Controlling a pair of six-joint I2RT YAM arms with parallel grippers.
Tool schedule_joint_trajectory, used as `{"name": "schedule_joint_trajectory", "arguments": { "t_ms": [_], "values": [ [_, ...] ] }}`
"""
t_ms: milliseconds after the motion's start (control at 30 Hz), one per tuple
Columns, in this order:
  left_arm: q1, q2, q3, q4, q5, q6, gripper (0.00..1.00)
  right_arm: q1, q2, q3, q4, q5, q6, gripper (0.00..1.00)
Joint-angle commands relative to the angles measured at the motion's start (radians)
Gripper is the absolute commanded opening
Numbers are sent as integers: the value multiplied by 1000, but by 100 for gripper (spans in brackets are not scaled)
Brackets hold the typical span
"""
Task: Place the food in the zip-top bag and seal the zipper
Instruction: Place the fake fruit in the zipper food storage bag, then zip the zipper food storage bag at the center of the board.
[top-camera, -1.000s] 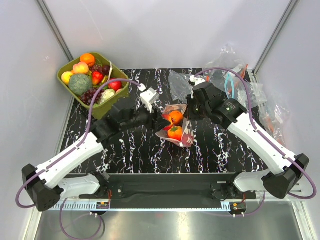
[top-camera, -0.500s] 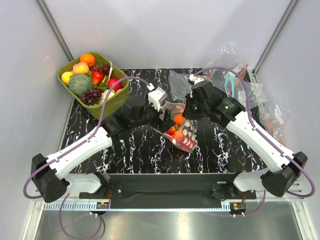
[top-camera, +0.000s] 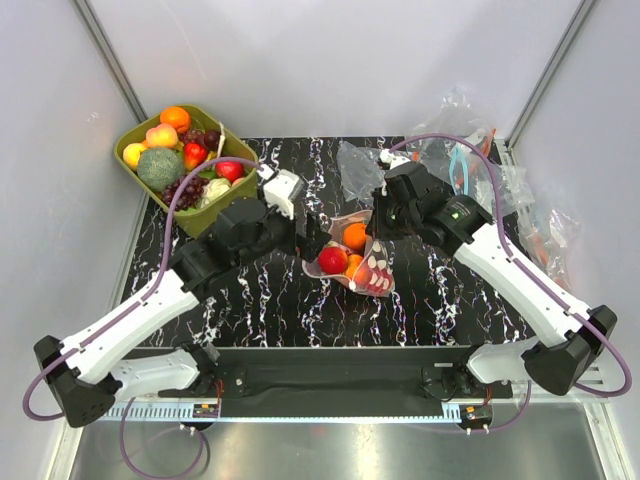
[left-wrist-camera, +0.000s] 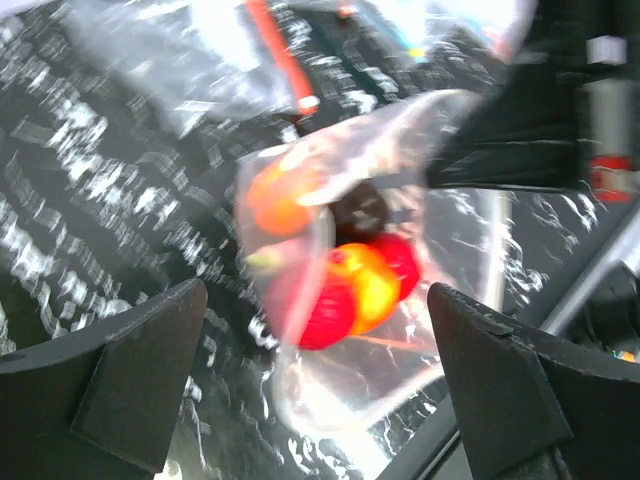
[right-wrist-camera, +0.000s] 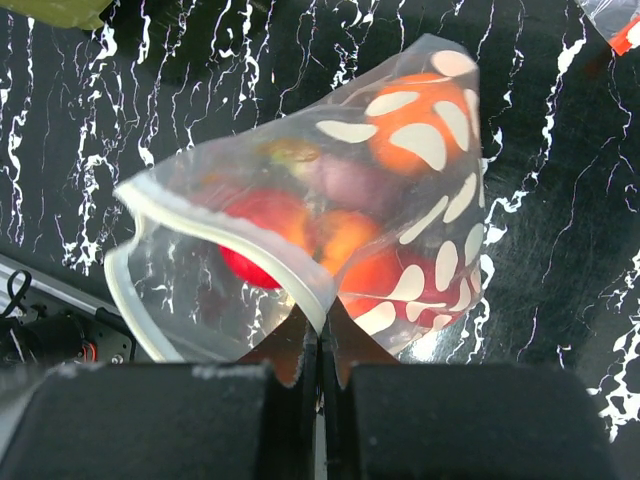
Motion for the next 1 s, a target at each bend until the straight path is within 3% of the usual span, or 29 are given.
{"name": "schedule_joint_trajectory", "arguments": {
  "t_ms": [0,100,133,233,333,533,700,900,967],
  "values": [
    [9,-39,-26,-88,-255,-156,99,-4,-49,8,34,2,-11,0],
    [44,-70,-87,-136,-372,-334,99,-4,-61,-4,50,2,-17,0],
    [52,-93,-108,-131,-334,-359,99,-4,-61,-6,52,0,-16,0],
    [63,-127,-191,-15,-151,-348,96,-4,-55,-6,49,-1,-20,0],
    [63,-121,-204,36,-52,-374,90,-4,-50,-12,47,0,-25,0],
    [58,-136,-210,13,-53,-385,99,-4,-44,-27,63,-6,-22,0],
    [58,-144,-216,37,4,-360,99,-4,-30,-21,63,-9,-23,0],
    [52,-72,-207,39,37,-337,89,-4,-12,-1,64,-23,-22,0],
    [52,-61,-222,59,47,-333,81,-4,-4,7,61,-26,-17,0]
  ]
}}
